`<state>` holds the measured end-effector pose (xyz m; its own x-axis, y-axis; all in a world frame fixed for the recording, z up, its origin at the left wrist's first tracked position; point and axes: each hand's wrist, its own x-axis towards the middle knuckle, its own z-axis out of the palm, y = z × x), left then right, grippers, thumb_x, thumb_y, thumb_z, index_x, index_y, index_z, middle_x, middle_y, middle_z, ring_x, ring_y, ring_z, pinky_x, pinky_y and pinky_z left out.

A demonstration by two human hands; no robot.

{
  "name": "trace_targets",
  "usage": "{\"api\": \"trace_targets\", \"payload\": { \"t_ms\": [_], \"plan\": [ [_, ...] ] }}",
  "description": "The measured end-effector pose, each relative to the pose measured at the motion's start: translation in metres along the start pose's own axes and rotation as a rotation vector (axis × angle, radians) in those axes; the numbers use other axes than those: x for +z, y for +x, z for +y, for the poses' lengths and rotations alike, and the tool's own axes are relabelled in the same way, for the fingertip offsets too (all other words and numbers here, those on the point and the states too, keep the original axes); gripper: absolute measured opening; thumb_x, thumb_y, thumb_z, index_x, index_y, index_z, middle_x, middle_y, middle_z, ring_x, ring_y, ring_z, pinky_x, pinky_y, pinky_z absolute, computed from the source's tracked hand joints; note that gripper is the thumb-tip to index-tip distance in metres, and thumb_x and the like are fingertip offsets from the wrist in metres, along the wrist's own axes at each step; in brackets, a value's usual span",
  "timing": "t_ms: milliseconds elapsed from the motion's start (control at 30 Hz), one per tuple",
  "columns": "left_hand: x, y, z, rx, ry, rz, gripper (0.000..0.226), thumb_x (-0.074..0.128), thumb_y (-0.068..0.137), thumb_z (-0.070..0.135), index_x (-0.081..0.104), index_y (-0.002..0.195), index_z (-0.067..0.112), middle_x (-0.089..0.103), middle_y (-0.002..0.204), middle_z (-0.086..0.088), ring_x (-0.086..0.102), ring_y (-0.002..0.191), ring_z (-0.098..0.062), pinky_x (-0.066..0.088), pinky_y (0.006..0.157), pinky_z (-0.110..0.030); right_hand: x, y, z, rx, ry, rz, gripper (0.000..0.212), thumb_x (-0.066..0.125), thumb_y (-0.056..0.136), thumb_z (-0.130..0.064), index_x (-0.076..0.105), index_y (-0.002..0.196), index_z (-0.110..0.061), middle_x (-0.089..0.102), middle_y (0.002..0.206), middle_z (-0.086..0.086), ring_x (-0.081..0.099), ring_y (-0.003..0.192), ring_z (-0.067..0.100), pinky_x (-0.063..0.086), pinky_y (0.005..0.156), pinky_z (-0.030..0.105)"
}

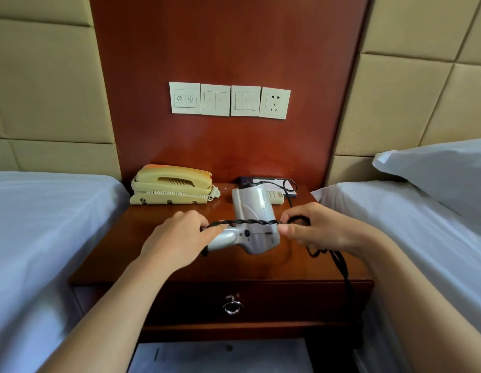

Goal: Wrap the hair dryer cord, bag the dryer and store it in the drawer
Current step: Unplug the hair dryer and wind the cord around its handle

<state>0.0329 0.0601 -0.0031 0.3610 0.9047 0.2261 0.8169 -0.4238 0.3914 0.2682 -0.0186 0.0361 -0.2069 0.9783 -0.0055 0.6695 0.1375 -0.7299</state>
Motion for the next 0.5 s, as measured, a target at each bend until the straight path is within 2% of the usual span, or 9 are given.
{"api": "trace_targets", "payload": {
  "t_ms": [133,200,267,333,433,500],
  "plan": [
    [0.001,-0.002,0.003,0.015,-0.007,-0.041,0.057,0.042,0.087,0.064,0.039,0.055,0.017,0.051,0.054,-0.004,0.066,0.063,-0.028,0.045,0.059,-0.033,0.002,0.006,0.008,-0.095,-0.145,0.211,0.029,0.055,0.091,-0.032,0.060,0.077,-0.008,0.041,0.054,-0.005,0.036,0.049,0.007,0.031,0.048,0.019],
    [0.002,-0.002,0.005,0.036,-0.045,-0.081,0.056,0.042,0.088,0.061,0.036,0.055,0.016,0.048,0.051,-0.002,0.061,0.052,-0.024,0.040,0.055,-0.030,0.005,0.010,0.014,-0.140,-0.182,0.341,0.027,0.056,0.091,-0.033,0.062,0.076,-0.011,0.040,0.052,-0.008,0.034,0.048,0.005,0.029,0.051,0.022],
    [0.004,-0.002,0.010,0.056,-0.119,-0.136,0.053,0.042,0.091,0.055,0.038,0.056,0.015,0.047,0.047,-0.001,0.050,0.035,-0.012,0.039,0.050,-0.026,0.008,0.015,0.017,-0.159,-0.206,0.476,0.025,0.059,0.089,-0.035,0.061,0.069,-0.019,0.040,0.047,-0.009,0.034,0.045,0.005,0.028,0.050,0.024],
    [0.005,-0.002,0.014,0.078,-0.188,-0.185,0.051,0.043,0.092,0.049,0.041,0.056,0.013,0.049,0.044,-0.001,0.045,0.030,-0.009,0.040,0.045,-0.025,0.007,0.018,0.018,-0.143,-0.225,0.583,0.026,0.060,0.086,-0.039,0.061,0.067,-0.022,0.046,0.049,-0.008,0.039,0.047,0.006,0.032,0.052,0.028],
    [0.006,-0.002,0.017,0.101,-0.217,-0.256,0.049,0.042,0.095,0.045,0.041,0.058,0.012,0.052,0.044,-0.005,0.044,0.031,-0.015,0.038,0.042,-0.022,0.004,0.022,0.020,-0.097,-0.258,0.647,0.029,0.060,0.084,-0.046,0.063,0.070,-0.021,0.053,0.054,-0.007,0.046,0.055,0.010,0.041,0.056,0.036],
    [0.008,-0.004,0.020,0.100,-0.216,-0.311,0.047,0.041,0.096,0.044,0.041,0.060,0.012,0.052,0.046,-0.007,0.042,0.031,-0.016,0.035,0.041,-0.022,0.004,0.024,0.022,-0.068,-0.310,0.666,0.030,0.059,0.083,-0.050,0.063,0.071,-0.022,0.053,0.055,-0.008,0.048,0.057,0.011,0.043,0.058,0.036]
  ]
}}
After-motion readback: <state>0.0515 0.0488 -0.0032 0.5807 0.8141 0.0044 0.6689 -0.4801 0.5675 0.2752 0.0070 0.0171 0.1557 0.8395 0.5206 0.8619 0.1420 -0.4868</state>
